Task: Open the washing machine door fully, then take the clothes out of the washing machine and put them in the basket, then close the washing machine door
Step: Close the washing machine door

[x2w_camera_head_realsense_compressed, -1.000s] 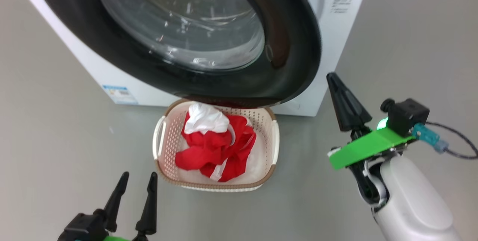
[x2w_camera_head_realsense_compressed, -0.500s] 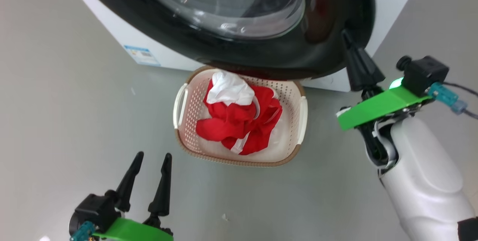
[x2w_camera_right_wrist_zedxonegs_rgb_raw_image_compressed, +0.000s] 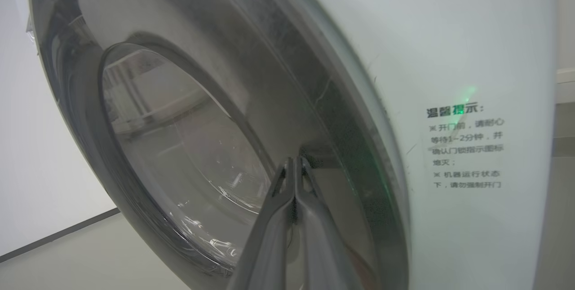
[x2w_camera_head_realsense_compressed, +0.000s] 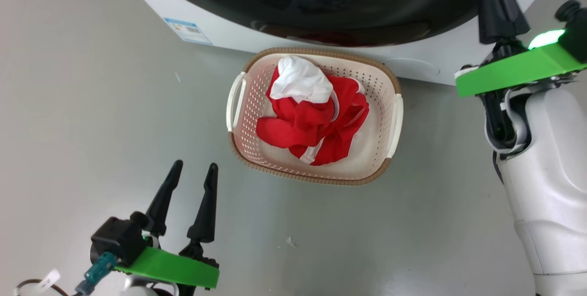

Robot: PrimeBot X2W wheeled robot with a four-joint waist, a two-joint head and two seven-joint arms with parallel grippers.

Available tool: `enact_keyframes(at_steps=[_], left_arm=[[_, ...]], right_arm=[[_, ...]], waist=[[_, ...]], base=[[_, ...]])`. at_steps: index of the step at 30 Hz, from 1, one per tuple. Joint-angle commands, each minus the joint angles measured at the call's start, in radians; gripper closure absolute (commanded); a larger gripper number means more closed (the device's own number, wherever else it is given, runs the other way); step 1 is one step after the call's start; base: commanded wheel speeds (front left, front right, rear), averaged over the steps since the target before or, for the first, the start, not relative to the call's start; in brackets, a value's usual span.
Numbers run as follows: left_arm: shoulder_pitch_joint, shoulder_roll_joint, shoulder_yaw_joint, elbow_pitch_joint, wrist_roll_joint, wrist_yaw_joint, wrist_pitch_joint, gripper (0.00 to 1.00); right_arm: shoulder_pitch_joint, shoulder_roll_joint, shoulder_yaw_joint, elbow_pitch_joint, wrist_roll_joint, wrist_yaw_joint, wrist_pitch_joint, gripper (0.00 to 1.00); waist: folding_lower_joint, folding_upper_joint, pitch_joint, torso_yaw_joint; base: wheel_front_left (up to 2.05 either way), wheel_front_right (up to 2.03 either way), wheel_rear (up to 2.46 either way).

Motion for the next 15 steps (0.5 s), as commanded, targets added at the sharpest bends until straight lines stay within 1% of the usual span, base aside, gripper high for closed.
enact_keyframes(at_steps=[1, 5, 8, 15], left_arm=[[-0.015, 0.012, 0.031, -0.028, -0.011, -0.006, -0.009, 0.00], [-0.027, 0.012, 0.028, -0.032, -0.015, -0.006, -0.009, 0.00], [-0.034, 0.012, 0.025, -0.029, -0.016, -0.006, -0.009, 0.00], [-0.032, 0.012, 0.035, -0.013, -0.011, -0.006, -0.009, 0.00]], right_arm=[[-0.029, 0.013, -0.004, -0.033, -0.009, 0.005, -0.006, 1.00], [-0.063, 0.019, -0.044, -0.041, -0.019, 0.005, -0.006, 1.00], [-0.075, 0.023, -0.055, -0.044, -0.027, 0.005, -0.006, 1.00], [-0.008, 0.028, 0.002, -0.034, -0.027, 0.005, -0.006, 1.00]], waist=[[0.0000, 0.0000, 0.018, 0.012], [0.0000, 0.0000, 0.034, 0.014], [0.0000, 0.0000, 0.040, 0.015], [0.0000, 0.0000, 0.011, 0.001]], base=[[0.00, 0.00, 0.00], [0.00, 0.00, 0.00], [0.00, 0.00, 0.00], [0.00, 0.00, 0.00]])
